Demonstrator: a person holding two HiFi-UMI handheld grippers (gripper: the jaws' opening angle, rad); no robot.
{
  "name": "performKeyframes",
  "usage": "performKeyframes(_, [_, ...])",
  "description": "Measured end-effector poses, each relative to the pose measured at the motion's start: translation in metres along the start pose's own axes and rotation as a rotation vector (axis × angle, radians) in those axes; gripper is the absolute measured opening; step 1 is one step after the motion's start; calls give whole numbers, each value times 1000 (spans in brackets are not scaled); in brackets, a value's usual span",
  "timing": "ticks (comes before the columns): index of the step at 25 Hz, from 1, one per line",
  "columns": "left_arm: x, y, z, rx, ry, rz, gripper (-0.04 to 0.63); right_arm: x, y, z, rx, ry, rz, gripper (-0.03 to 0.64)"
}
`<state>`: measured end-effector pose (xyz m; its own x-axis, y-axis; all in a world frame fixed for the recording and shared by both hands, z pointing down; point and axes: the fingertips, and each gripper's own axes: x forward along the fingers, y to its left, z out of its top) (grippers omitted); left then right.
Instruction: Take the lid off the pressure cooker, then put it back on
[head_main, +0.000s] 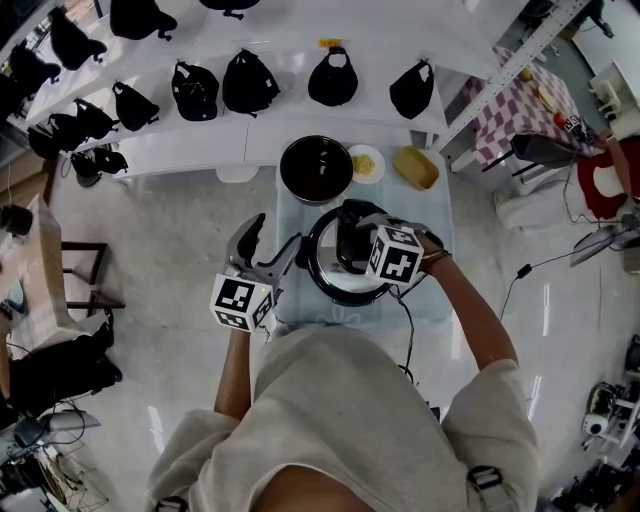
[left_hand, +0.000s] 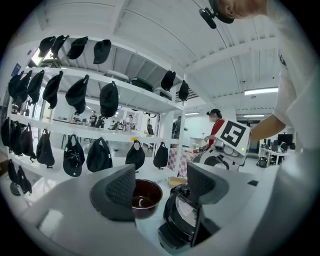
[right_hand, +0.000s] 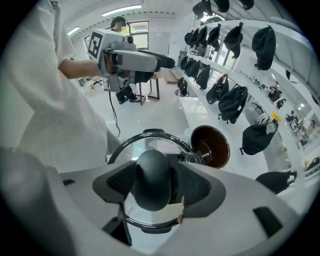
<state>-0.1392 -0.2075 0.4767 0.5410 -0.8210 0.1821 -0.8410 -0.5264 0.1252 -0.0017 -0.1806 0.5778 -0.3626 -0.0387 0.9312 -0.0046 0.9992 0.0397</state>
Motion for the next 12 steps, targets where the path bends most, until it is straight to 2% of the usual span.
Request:
performKeyframes(5, [1,1,2,11,7,-4,311,-17,-14,9,135,-150,-108,257])
performKeyframes(12, [5,4,1,24,22,1,311,-60,-46,2,461,-476,-339,231])
